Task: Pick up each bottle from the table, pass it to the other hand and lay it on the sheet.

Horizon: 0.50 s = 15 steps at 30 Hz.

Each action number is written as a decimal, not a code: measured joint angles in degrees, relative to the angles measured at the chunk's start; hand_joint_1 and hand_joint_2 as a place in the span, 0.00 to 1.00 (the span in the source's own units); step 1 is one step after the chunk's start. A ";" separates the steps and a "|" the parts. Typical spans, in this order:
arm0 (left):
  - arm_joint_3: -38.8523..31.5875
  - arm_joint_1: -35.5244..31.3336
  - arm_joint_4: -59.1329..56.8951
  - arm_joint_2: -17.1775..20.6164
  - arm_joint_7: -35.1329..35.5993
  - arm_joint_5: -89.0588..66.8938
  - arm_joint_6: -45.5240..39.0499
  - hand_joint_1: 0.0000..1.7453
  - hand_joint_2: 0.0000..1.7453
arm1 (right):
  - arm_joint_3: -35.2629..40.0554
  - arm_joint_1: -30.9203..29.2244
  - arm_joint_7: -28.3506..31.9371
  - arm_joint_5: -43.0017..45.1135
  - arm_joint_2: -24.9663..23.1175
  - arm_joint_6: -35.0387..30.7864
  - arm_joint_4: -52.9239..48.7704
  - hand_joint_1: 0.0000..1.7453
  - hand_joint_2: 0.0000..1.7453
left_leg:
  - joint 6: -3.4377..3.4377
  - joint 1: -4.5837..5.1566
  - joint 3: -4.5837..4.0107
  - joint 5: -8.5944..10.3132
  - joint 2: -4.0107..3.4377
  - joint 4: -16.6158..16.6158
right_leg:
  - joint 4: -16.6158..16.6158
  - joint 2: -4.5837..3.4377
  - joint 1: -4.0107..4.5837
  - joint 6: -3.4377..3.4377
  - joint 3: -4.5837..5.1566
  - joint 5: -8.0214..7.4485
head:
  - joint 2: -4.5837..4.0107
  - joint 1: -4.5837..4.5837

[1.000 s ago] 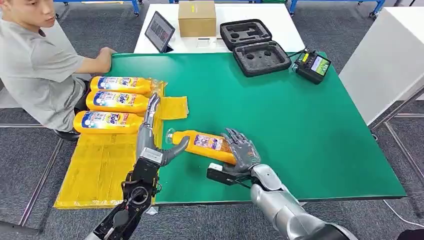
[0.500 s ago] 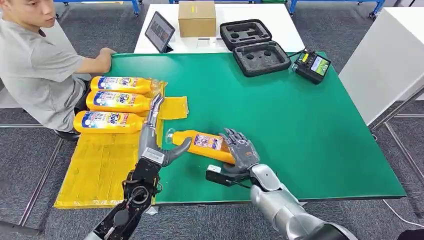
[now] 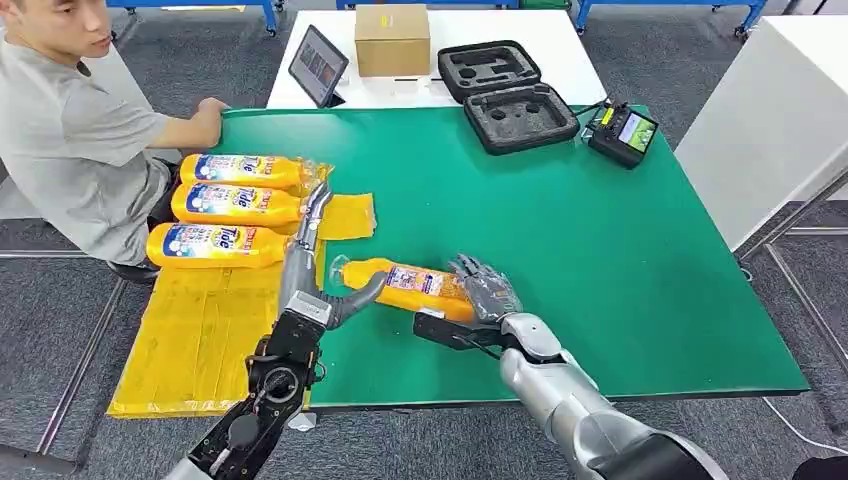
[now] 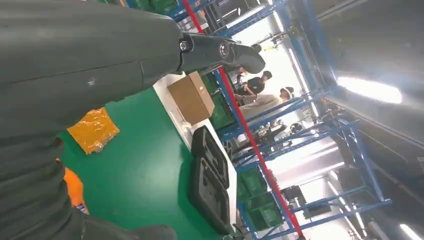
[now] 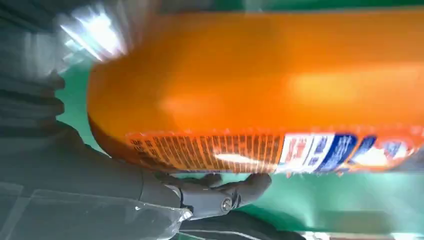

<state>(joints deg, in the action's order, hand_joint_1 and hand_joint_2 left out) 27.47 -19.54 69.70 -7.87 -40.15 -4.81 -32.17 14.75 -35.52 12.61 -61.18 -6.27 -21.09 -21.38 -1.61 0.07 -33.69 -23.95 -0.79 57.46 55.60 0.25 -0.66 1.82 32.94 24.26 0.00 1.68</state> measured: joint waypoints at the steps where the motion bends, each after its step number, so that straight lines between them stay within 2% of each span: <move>1: 0.00 -0.08 -0.13 0.00 0.00 0.02 0.15 0.00 1.00 | 0.00 -0.11 -0.68 -0.33 0.00 0.48 0.00 0.94 1.00 | 0.00 0.00 0.04 -0.01 0.00 0.00 | 0.00 -0.01 0.00 0.00 -0.04 0.00 | 0.00 0.00; 4: 0.02 -0.35 -0.70 -0.18 0.00 0.04 0.90 0.00 1.00 | -0.02 -0.50 -2.56 -1.68 0.07 2.73 0.15 0.94 1.00 | 0.01 0.00 0.08 -0.01 -0.01 -0.01 | -0.02 -0.03 -0.01 -0.07 -0.04 -0.06 | 0.00 0.00; 5: 0.02 -0.43 -0.87 -0.26 0.00 0.15 1.11 0.00 1.00 | -0.02 -0.61 -3.25 -2.21 0.09 3.34 0.22 0.90 1.00 | 0.01 0.00 0.08 0.01 0.00 -0.01 | -0.02 -0.03 -0.01 -0.14 -0.03 -0.10 | 0.00 0.00; 11: 0.04 -0.55 -1.44 -0.48 0.00 0.15 1.36 0.00 1.00 | 0.00 -1.19 -4.68 -3.46 0.13 4.79 0.42 1.00 1.00 | 0.00 0.00 0.07 0.13 0.01 0.00 | -0.01 -0.02 -0.01 -0.06 -0.05 -0.18 | 0.00 0.02; 15: 0.04 -0.70 -1.79 -0.68 0.00 0.02 1.75 0.00 1.00 | -0.04 -1.25 -3.77 -3.28 0.33 5.22 0.42 1.00 1.00 | 0.01 0.00 0.06 0.12 0.01 0.00 | -0.02 -0.02 -0.01 -0.06 -0.03 -0.17 | 0.00 0.02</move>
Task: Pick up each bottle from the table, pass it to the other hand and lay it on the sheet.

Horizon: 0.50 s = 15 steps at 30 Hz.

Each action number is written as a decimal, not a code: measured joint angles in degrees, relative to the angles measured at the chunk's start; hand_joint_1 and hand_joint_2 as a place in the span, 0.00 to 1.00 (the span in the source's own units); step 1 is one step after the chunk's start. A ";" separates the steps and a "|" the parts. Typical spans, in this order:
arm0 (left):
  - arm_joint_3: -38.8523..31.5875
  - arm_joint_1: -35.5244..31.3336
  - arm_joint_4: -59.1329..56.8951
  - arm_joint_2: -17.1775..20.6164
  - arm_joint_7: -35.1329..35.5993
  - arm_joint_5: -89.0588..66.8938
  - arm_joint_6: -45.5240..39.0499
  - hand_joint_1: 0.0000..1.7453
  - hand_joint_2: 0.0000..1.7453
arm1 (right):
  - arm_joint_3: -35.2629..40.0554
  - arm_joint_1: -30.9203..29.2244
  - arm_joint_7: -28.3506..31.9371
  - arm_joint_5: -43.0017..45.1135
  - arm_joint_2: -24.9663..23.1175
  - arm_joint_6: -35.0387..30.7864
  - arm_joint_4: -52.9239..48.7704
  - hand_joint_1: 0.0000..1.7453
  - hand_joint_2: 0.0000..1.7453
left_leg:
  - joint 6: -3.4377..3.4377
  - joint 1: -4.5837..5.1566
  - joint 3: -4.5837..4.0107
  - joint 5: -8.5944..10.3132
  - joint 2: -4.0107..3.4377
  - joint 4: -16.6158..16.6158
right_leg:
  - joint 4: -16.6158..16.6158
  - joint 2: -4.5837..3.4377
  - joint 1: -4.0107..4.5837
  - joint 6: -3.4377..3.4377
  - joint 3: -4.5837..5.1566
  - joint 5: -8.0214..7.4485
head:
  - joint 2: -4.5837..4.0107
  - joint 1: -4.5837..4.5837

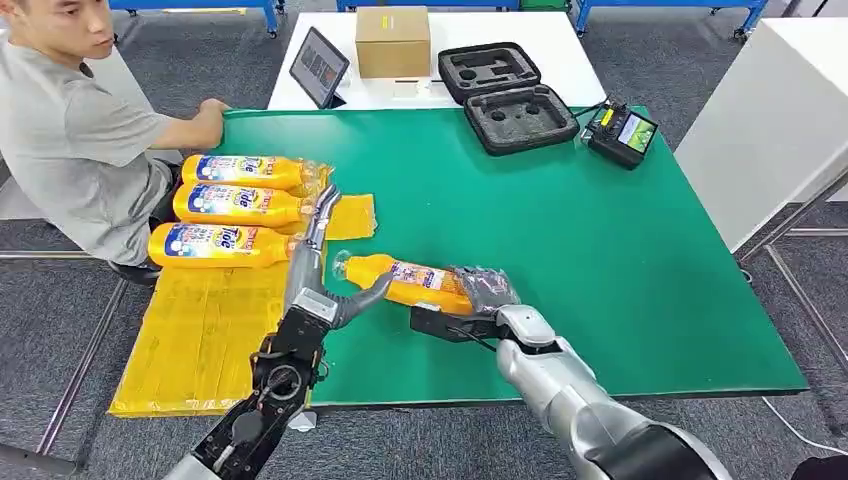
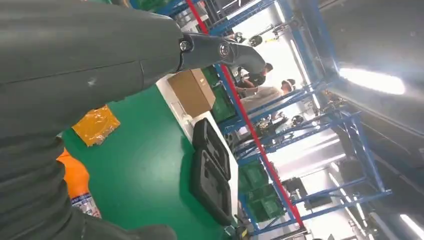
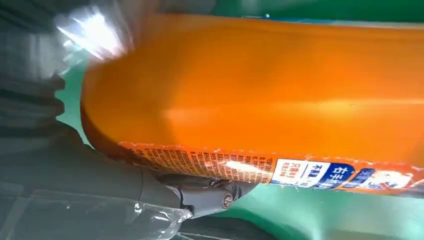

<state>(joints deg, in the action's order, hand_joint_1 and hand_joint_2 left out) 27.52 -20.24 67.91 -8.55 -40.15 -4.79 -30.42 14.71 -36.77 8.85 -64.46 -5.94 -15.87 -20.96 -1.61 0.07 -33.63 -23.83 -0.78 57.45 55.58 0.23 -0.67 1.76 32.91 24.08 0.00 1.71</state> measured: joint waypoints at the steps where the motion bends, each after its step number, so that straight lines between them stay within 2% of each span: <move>1: 0.00 -0.02 -0.02 -0.09 0.00 0.00 0.00 0.00 1.00 | -0.02 0.02 1.08 0.70 0.09 -0.07 0.00 1.00 1.00 | 0.00 0.00 -0.02 0.00 0.00 0.00 | 0.00 0.00 0.00 0.00 -0.01 0.00 | 0.00 0.00; 4: 0.00 -0.02 -0.07 -0.13 0.00 -0.07 -0.09 0.00 1.00 | -1.25 0.30 5.78 4.57 0.28 -0.20 0.00 1.00 1.00 | 0.00 0.00 -0.08 0.00 0.01 0.00 | 0.00 0.01 0.00 0.00 0.03 0.00 | 0.00 -0.02; 12: 0.02 -0.06 -0.46 -0.26 0.00 -0.09 -0.17 0.00 1.00 | -2.75 0.61 7.04 5.63 0.41 -0.22 -0.02 1.00 1.00 | 0.00 0.00 -0.09 -0.01 0.01 0.00 | 0.00 0.00 0.01 0.00 0.06 0.00 | 0.00 0.00; 15: 0.02 -0.04 -0.46 -0.26 0.00 -0.35 -1.83 0.00 1.00 | -4.60 1.10 13.36 11.52 0.44 0.04 -0.02 1.00 1.00 | 0.00 0.00 -0.13 -0.01 0.02 0.00 | 0.01 0.00 0.02 0.00 0.05 0.00 | 0.00 -0.02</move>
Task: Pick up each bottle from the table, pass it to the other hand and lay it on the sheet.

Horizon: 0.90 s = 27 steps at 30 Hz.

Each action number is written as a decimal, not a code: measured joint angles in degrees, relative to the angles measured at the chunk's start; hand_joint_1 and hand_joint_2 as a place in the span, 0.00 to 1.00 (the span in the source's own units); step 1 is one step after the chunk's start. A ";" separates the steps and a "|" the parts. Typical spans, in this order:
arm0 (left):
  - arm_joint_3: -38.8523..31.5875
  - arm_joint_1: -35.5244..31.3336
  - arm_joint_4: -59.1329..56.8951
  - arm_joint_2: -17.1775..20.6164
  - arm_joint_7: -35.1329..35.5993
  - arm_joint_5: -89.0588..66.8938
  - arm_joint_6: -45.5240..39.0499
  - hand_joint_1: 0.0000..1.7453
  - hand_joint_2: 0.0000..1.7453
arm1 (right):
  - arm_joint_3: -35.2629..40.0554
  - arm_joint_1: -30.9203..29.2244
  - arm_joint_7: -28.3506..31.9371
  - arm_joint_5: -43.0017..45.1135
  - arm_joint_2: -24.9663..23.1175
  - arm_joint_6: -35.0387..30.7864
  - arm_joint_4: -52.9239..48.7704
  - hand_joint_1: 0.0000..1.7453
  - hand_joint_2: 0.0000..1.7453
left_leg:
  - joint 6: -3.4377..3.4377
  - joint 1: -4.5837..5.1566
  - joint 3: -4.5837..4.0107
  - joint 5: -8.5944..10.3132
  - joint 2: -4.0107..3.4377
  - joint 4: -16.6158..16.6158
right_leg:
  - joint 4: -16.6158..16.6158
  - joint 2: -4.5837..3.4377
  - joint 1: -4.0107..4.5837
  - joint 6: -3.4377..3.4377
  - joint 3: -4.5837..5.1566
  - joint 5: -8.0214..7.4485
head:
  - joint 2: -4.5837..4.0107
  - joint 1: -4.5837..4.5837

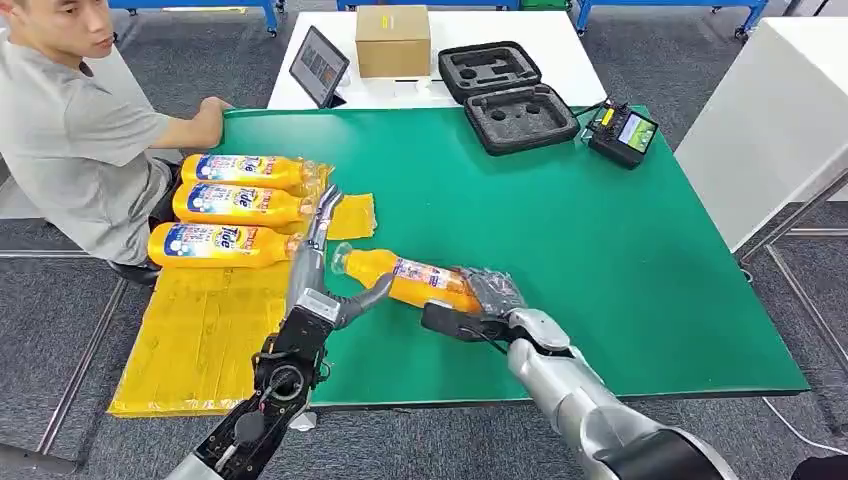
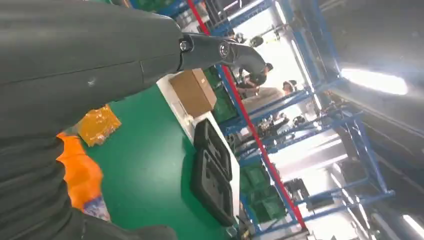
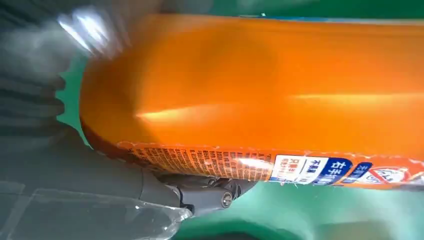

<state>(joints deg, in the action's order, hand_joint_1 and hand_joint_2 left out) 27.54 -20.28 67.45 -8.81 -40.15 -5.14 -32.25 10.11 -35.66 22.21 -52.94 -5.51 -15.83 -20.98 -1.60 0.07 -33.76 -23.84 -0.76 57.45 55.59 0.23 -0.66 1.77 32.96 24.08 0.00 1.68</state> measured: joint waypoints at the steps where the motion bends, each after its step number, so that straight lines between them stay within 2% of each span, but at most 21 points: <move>1: 0.00 0.05 0.09 0.00 0.00 -0.04 -1.00 0.00 1.00 | -1.18 0.39 2.87 3.09 -0.02 0.48 0.00 1.00 1.00 | 0.00 0.00 -0.03 0.00 0.00 0.00 | 0.00 0.00 0.00 0.00 0.00 0.00 | 0.00 -0.02; 4: 0.00 0.83 2.08 0.00 -0.02 -0.04 -5.78 0.00 1.00 | -5.26 2.09 10.46 9.78 -0.33 0.61 -0.04 1.00 1.00 | 0.00 0.00 -0.25 0.01 0.02 0.00 | 0.02 0.01 0.00 0.03 0.15 -0.03 | 0.00 0.00; 7: -0.87 2.28 5.17 -0.02 -0.04 -0.39 -7.46 0.00 1.00 | -8.46 3.01 13.92 13.26 -0.74 0.11 -0.35 1.00 1.00 | 0.00 0.00 -0.40 0.03 0.04 0.01 | 0.02 0.01 0.00 0.03 0.32 -0.03 | 0.00 0.00; 15: -4.44 6.11 13.14 -0.68 -0.07 2.02 -6.85 0.00 1.00 | -12.38 4.99 17.27 18.78 -1.42 -1.85 -1.03 1.00 1.00 | 0.00 0.00 -0.82 0.04 0.06 0.01 | 0.04 0.03 -0.02 0.03 0.71 -0.03 | 0.00 0.00; 25: -6.16 9.21 16.61 -1.03 -0.07 5.97 -3.63 0.00 1.00 | -12.86 7.88 17.77 26.16 -1.46 -3.73 -5.62 1.00 1.00 | -0.01 0.00 -1.09 0.04 0.07 0.02 | 0.04 0.06 -0.02 0.03 0.98 -0.03 | 0.00 0.02; 27: -6.62 9.63 16.79 -1.47 -0.07 8.11 -0.17 0.00 1.00 | -12.82 8.41 17.79 28.49 -1.44 -4.74 -6.84 1.00 1.00 | -0.01 0.00 -1.10 0.04 0.07 0.02 | 0.03 0.09 -0.02 0.03 0.99 -0.03 | 0.00 0.02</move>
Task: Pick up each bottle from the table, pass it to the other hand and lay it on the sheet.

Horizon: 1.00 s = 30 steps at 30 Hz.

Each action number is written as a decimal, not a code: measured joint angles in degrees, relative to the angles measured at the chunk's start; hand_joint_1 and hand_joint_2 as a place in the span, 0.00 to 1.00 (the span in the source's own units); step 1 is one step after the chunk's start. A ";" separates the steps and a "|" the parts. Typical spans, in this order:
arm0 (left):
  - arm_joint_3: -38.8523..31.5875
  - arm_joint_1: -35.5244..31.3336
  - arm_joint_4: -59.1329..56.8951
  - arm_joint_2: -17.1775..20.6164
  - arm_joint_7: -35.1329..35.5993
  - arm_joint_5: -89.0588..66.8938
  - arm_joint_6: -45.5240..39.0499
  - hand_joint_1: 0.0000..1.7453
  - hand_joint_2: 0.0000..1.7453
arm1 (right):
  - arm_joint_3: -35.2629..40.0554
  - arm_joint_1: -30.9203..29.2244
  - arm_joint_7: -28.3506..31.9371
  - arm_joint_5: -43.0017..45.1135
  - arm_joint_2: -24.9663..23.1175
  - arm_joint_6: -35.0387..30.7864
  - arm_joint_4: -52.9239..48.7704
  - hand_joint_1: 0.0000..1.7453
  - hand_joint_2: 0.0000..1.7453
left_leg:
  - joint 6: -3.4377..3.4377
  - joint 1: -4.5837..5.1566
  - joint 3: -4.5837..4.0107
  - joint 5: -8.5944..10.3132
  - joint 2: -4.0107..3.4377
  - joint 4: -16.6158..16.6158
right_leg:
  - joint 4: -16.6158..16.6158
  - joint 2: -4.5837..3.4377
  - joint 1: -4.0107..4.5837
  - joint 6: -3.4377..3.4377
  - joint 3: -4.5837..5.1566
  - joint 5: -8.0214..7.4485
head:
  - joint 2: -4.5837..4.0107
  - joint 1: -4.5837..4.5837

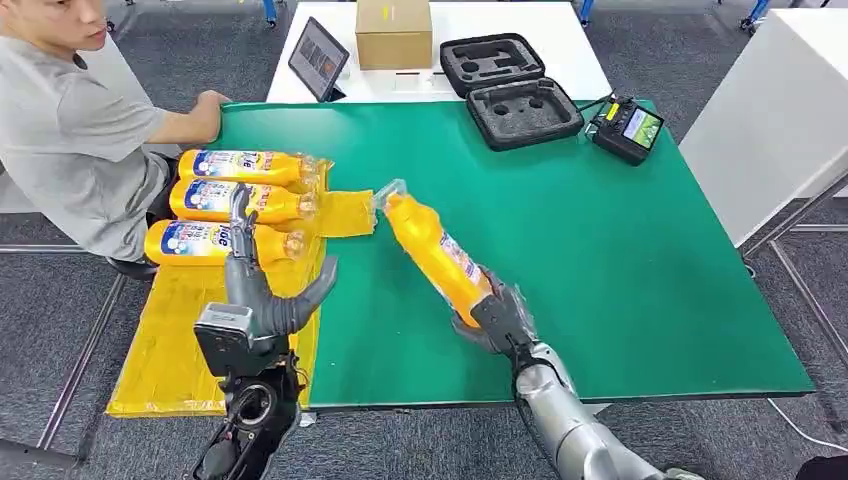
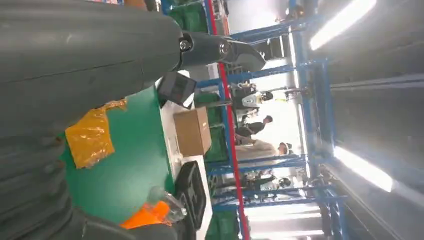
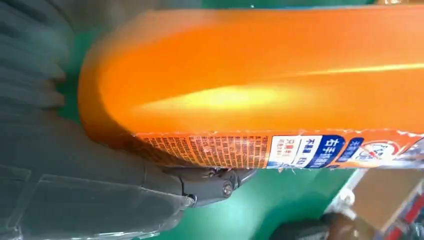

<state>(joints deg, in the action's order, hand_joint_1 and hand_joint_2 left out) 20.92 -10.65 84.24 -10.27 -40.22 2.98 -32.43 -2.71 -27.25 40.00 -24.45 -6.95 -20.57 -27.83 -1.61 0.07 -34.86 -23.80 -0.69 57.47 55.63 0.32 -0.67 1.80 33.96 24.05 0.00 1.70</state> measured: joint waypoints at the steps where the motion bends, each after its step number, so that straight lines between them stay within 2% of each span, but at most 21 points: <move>1: -0.31 0.24 -0.29 -0.33 0.00 1.80 3.22 0.00 1.00 | 0.18 0.35 0.00 1.60 0.04 -0.48 -0.72 1.00 1.00 | 0.00 0.00 0.00 0.00 0.00 0.00 | 0.00 0.02 0.00 0.00 0.01 0.00 | 0.00 0.00; 4: -0.61 0.11 -5.27 -1.38 1.13 11.57 17.49 0.00 1.00 | 2.37 1.90 0.00 7.32 0.37 -2.10 -4.73 1.00 1.00 | 0.00 0.02 -0.04 0.00 0.02 0.00 | 0.00 0.03 -0.03 0.00 0.02 0.00 | 0.00 -0.02; 11: 0.52 -1.68 -15.51 -2.56 4.11 21.56 30.01 0.00 1.00 | 9.10 2.15 0.02 8.98 0.46 -2.73 -9.50 1.00 1.00 | 0.00 0.02 -0.05 0.01 -0.04 0.01 | 0.00 -0.04 0.01 0.01 0.06 -0.02 | 0.00 0.00; 20: 2.10 -3.44 -19.39 -2.73 5.62 23.62 32.73 0.00 1.00 | 16.66 2.19 0.02 7.27 -0.18 -4.92 -9.59 1.00 1.00 | 0.01 0.00 -0.08 0.01 -0.03 0.00 | 0.01 -0.04 0.01 0.01 0.09 -0.01 | 0.00 0.00; 30: 2.30 -3.75 -20.83 -2.73 5.55 23.73 32.71 0.00 1.00 | 18.84 2.18 0.00 7.12 -0.20 -5.59 -9.59 1.00 1.00 | 0.00 0.01 -0.09 0.01 -0.01 0.01 | 0.01 -0.02 -0.01 0.01 0.07 -0.01 | 0.00 -0.02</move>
<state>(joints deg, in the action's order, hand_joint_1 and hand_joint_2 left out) 23.21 -14.40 63.41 -13.00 -34.67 26.71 0.28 16.13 -25.07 40.00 -17.33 -7.15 -26.16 -37.42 -1.60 0.08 -34.95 -23.79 -0.70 57.48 55.64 0.30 -0.69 1.81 34.03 24.04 0.00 1.68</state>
